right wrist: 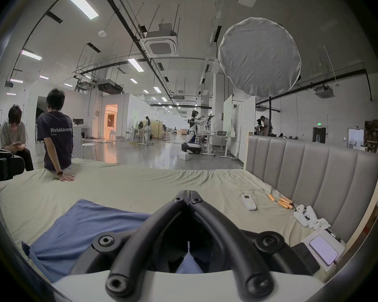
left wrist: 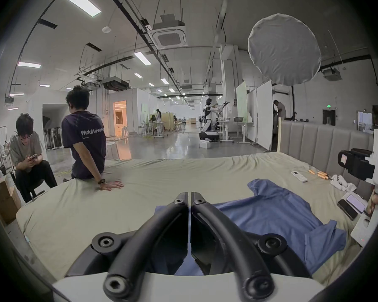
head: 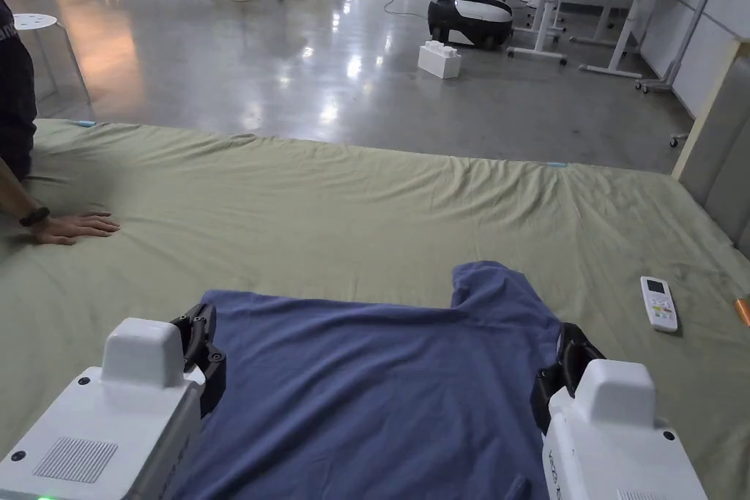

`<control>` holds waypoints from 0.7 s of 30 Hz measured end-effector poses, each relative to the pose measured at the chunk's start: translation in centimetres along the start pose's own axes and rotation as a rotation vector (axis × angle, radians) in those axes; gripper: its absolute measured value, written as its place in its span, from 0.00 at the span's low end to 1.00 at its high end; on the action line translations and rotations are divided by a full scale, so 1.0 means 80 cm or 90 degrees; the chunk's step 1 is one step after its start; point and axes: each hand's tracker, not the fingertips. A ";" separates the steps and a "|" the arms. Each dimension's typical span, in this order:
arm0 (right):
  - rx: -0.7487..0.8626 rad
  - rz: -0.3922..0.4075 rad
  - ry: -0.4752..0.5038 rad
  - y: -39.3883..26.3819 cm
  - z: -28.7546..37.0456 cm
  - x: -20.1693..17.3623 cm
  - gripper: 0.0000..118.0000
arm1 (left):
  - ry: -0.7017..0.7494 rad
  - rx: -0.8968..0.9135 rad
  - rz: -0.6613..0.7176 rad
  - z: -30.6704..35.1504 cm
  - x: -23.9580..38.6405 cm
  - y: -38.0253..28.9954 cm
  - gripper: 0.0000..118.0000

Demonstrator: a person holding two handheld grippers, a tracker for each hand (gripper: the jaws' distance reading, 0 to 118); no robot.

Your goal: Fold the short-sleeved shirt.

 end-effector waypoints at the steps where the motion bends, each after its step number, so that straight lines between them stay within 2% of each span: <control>1: 0.001 0.008 -0.006 0.001 0.000 0.001 0.00 | 0.000 -0.011 -0.002 -0.002 -0.002 -0.002 0.01; 5: -0.025 0.001 0.000 -0.006 -0.005 0.010 0.00 | -0.025 -0.095 0.041 -0.003 -0.030 -0.012 0.01; 8: -0.040 0.008 0.004 -0.013 -0.007 0.016 0.00 | -0.028 -0.181 0.029 0.001 -0.058 -0.036 0.01; 10: -0.052 0.015 0.003 -0.019 -0.008 0.018 0.00 | -0.050 -0.280 0.028 0.005 -0.071 -0.050 0.01; 16: -0.096 0.018 0.007 -0.042 -0.012 0.019 0.00 | -0.020 -0.436 0.078 0.009 -0.117 -0.105 0.02; 17: -0.102 0.018 0.007 -0.045 -0.013 0.018 0.00 | -0.015 -0.454 0.092 0.006 -0.125 -0.113 0.06; 21: -0.110 0.025 0.014 -0.050 -0.012 0.013 0.00 | -0.005 -0.545 0.149 -0.010 -0.144 -0.137 0.56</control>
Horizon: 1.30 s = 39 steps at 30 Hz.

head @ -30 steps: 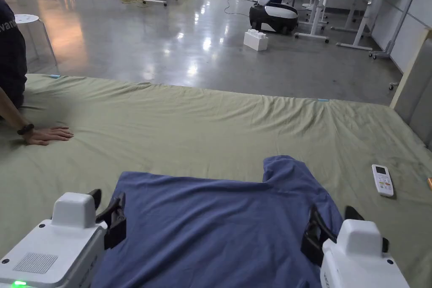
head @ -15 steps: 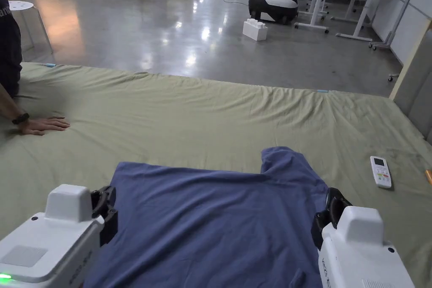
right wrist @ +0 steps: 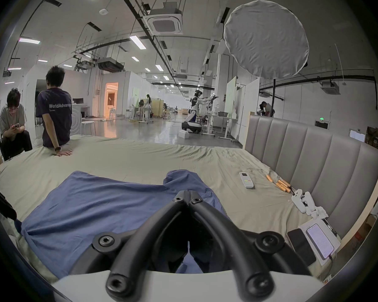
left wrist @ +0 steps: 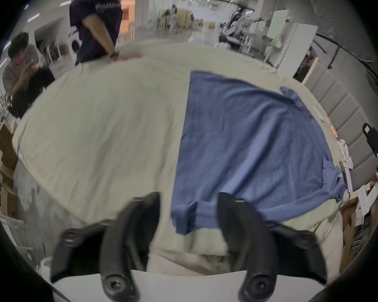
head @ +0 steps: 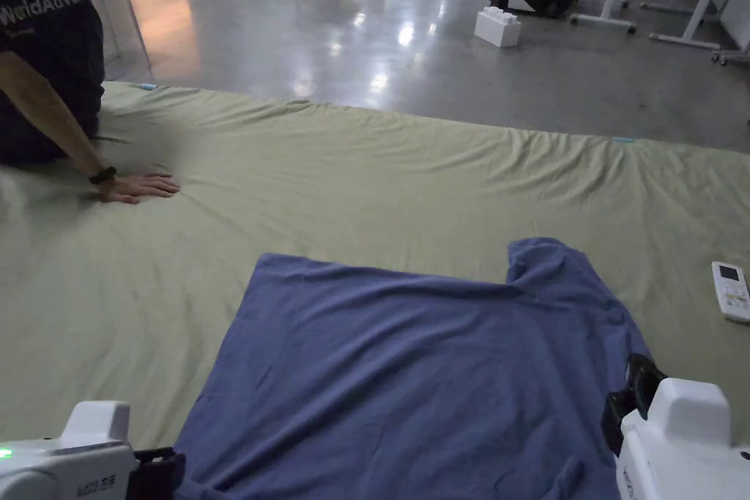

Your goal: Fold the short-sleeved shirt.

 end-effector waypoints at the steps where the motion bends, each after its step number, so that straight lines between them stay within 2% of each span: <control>1: -0.001 0.001 0.003 0.000 0.000 -0.001 0.00 | 0.006 -0.002 -0.002 -0.007 -0.002 -0.001 0.57; 8: -0.014 0.010 0.006 -0.012 0.000 0.000 0.00 | 0.022 -0.068 -0.007 -0.055 0.004 -0.005 0.57; 11: -0.027 0.010 0.003 -0.017 0.000 0.003 0.00 | 0.063 -0.068 -0.033 -0.064 0.020 -0.010 0.51; 13: -0.031 0.011 0.002 -0.020 0.002 0.007 0.00 | 0.070 -0.066 -0.027 -0.068 0.021 -0.009 0.44; 14: -0.032 0.014 0.000 -0.021 0.003 0.009 0.00 | 0.066 -0.065 -0.029 -0.069 0.025 -0.008 0.35; 15: -0.033 0.017 -0.002 -0.022 0.003 0.011 0.00 | 0.057 -0.063 -0.031 -0.070 0.027 -0.007 0.21; 17: -0.040 0.016 -0.006 -0.024 0.003 0.019 0.00 | 0.048 -0.064 -0.032 -0.078 0.025 -0.009 0.10; 21: -0.070 -0.004 -0.023 -0.028 0.004 0.049 0.00 | 0.038 -0.061 -0.033 -0.075 0.015 -0.010 0.08; 24: -0.155 0.005 -0.030 -0.037 0.001 0.078 0.01 | 0.027 -0.054 -0.030 -0.063 0.014 -0.012 0.08; 25: -0.201 0.015 -0.025 -0.042 -0.002 0.087 0.06 | 0.025 -0.052 -0.029 -0.059 0.015 -0.013 0.08; 26: -0.245 0.020 -0.015 -0.048 -0.006 0.095 0.18 | 0.025 -0.049 -0.028 -0.056 0.015 -0.012 0.08; 27: -0.310 0.002 0.004 -0.060 -0.009 0.103 0.42 | 0.024 -0.046 -0.028 -0.055 0.015 -0.012 0.08; 28: -0.397 -0.015 -0.008 -0.072 -0.011 0.112 0.60 | 0.026 -0.041 -0.032 -0.050 0.021 -0.013 0.08; 29: -0.409 -0.012 -0.007 -0.083 -0.013 0.116 0.71 | 0.026 -0.042 -0.035 -0.048 0.025 -0.015 0.08; 34: -0.491 0.008 -0.008 -0.129 -0.001 0.108 0.72 | 0.027 -0.039 -0.036 -0.044 0.031 -0.019 0.08; 37: -0.526 -0.025 0.016 -0.147 -0.001 0.096 0.72 | 0.028 -0.041 -0.035 -0.046 0.032 -0.020 0.08; 39: -0.534 -0.023 0.024 -0.152 -0.004 0.083 0.71 | 0.030 -0.042 -0.040 -0.045 0.035 -0.022 0.08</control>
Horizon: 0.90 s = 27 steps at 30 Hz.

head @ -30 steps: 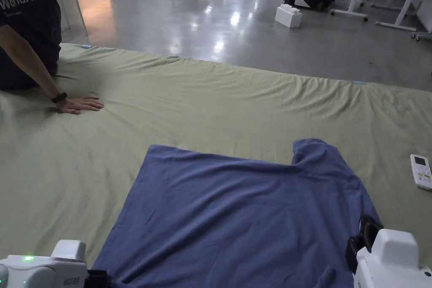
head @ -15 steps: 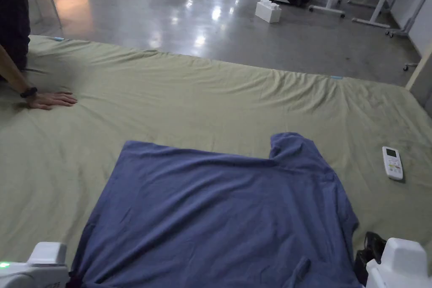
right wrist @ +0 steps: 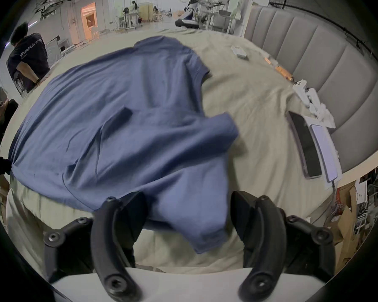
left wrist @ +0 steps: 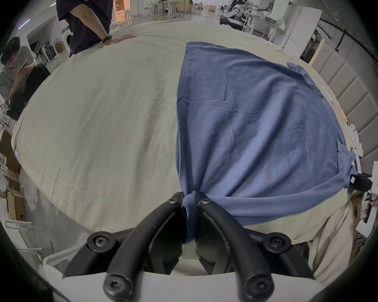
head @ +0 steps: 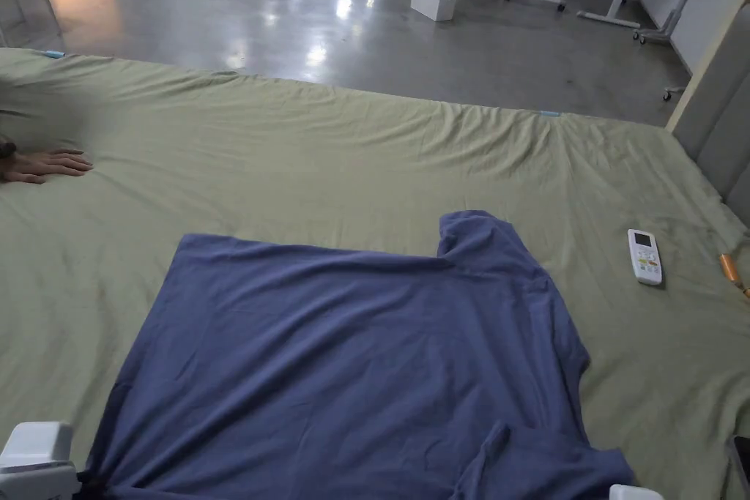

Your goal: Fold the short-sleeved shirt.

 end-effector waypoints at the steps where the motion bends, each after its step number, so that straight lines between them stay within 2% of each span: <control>1: -0.005 0.001 -0.002 -0.001 -0.006 -0.005 0.66 | 0.000 0.000 -0.001 -0.001 -0.002 0.001 0.08; 3: -0.009 -0.008 0.011 -0.002 -0.016 -0.007 0.49 | -0.001 0.001 0.000 0.000 -0.003 0.001 0.08; 5: -0.010 -0.012 0.014 0.000 -0.021 -0.008 0.44 | -0.004 0.002 0.004 0.000 -0.005 0.000 0.08; 6: -0.006 -0.002 0.014 0.001 -0.019 -0.008 0.37 | -0.005 0.002 0.005 0.000 -0.006 0.001 0.08; 8: 0.000 -0.002 0.038 0.004 -0.016 -0.005 0.11 | -0.007 0.003 0.006 0.001 -0.006 0.000 0.08; 9: 0.002 -0.011 0.045 0.005 -0.015 -0.002 0.05 | -0.008 0.003 0.007 0.000 -0.007 0.001 0.08; 16: 0.001 0.016 0.043 0.009 -0.001 0.004 0.04 | -0.011 0.015 0.007 0.004 -0.010 -0.002 0.08; 21: 0.029 0.014 0.040 0.022 0.018 0.006 0.04 | -0.016 0.061 0.009 0.018 -0.012 0.007 0.08; 27: 0.073 0.004 0.048 0.075 0.039 0.004 0.04 | -0.019 0.135 0.003 0.035 -0.010 0.055 0.08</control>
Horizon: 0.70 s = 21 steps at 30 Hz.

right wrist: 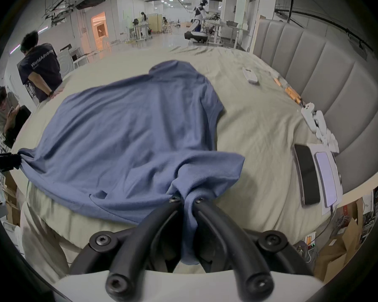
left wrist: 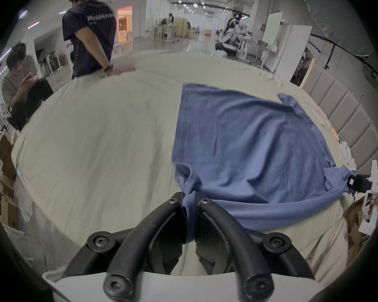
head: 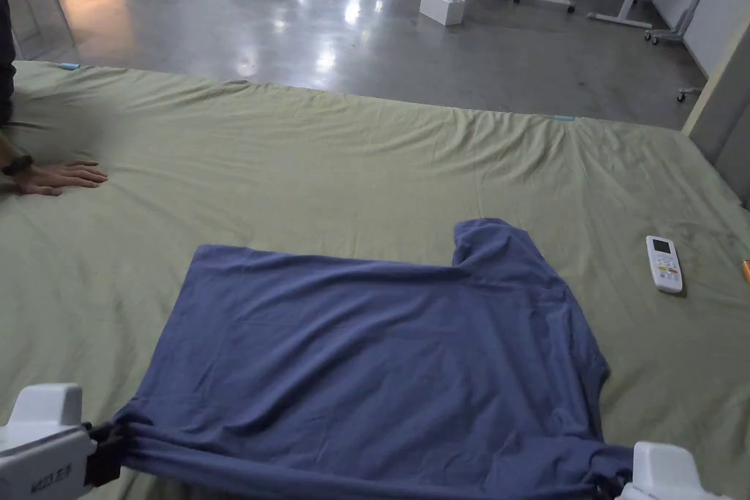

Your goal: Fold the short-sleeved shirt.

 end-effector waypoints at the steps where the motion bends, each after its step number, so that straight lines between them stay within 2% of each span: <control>1: 0.001 0.001 0.000 0.013 -0.001 -0.001 0.04 | 0.001 0.007 -0.004 -0.001 0.001 0.011 0.08; 10: 0.028 -0.006 -0.008 0.126 -0.048 -0.012 0.04 | 0.017 0.018 -0.006 -0.060 0.005 0.098 0.08; 16: -0.004 0.013 -0.019 0.179 -0.115 -0.026 0.04 | 0.035 -0.010 -0.001 -0.120 0.008 0.137 0.08; 21: -0.041 0.033 -0.026 0.191 -0.174 -0.030 0.04 | 0.048 -0.051 0.001 -0.168 0.011 0.151 0.08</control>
